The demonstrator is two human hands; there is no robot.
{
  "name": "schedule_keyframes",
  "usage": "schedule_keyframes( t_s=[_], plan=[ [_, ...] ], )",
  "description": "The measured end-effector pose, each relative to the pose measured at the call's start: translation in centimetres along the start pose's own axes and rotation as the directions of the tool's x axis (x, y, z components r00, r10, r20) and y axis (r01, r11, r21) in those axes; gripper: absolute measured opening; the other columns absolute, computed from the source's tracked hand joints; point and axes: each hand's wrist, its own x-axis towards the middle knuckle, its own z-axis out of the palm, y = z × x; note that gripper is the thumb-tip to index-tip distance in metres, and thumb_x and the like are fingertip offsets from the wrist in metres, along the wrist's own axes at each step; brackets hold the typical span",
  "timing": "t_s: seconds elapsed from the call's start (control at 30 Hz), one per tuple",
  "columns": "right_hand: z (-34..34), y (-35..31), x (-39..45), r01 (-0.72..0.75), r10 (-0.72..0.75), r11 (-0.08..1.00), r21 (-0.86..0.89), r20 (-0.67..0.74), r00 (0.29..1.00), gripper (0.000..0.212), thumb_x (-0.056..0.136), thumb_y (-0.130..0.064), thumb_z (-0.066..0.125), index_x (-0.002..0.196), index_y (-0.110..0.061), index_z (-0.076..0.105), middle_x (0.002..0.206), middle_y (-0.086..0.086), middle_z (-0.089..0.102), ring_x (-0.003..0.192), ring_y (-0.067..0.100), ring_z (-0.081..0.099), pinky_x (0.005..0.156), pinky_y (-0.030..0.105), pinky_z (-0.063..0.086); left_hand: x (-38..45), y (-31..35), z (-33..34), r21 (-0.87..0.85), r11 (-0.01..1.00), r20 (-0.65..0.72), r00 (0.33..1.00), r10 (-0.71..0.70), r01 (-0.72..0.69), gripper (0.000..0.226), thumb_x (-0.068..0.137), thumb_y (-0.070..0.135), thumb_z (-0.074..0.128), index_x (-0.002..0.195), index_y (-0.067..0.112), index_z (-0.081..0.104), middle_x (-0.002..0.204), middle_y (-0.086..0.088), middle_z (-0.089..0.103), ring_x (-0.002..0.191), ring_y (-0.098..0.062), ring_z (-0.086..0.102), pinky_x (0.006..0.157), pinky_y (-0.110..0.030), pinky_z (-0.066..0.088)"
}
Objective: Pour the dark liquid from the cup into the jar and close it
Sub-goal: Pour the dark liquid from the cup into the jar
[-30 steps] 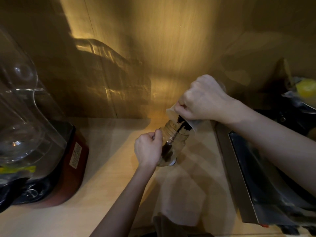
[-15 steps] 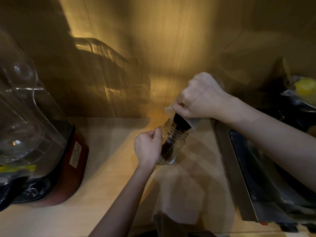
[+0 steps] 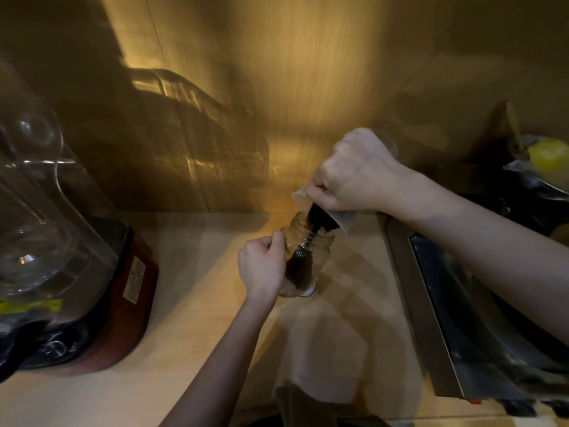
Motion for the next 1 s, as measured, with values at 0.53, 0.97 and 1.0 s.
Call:
schedule_keyframes(
  t_s=[0.53,0.97,1.0],
  plan=[
    [-0.13,0.16,0.28,0.059,-0.059,0.998,0.022,0.016,0.998,0.050,0.076,-0.029,0.040,0.031,-0.010,0.051,0.027,0.006,0.046,0.024,0.021,0.045,0.043,0.015,0.023,0.13,0.45,-0.06,-0.016,1.000,-0.001,1.000,-0.022,0.022,0.047,0.083,0.020,0.047,0.039,0.014,0.031,0.048,-0.009,0.028,0.047,-0.021,0.026,0.051,-0.034,0.023],
    [-0.28,0.22,0.79,0.063,-0.065,0.997,0.041,0.044,0.997,0.051,0.077,-0.031,0.041,0.032,-0.010,0.051,0.028,0.005,0.047,0.024,0.022,0.044,0.041,0.016,0.022,0.26,0.65,-0.10,-0.043,0.998,-0.007,0.999,-0.054,0.054,0.043,0.083,0.020,0.047,0.043,0.010,0.037,0.051,-0.013,0.033,0.052,-0.025,0.031,0.056,-0.034,0.028],
    [-0.33,0.23,0.80,0.068,-0.070,0.997,0.042,0.047,0.996,0.051,0.078,-0.031,0.040,0.032,-0.010,0.051,0.028,0.005,0.047,0.024,0.022,0.044,0.041,0.016,0.021,0.26,0.69,-0.14,-0.043,0.998,-0.008,0.998,-0.056,0.055,0.043,0.083,0.021,0.047,0.043,0.010,0.037,0.052,-0.013,0.033,0.052,-0.024,0.031,0.056,-0.034,0.028]
  ],
)
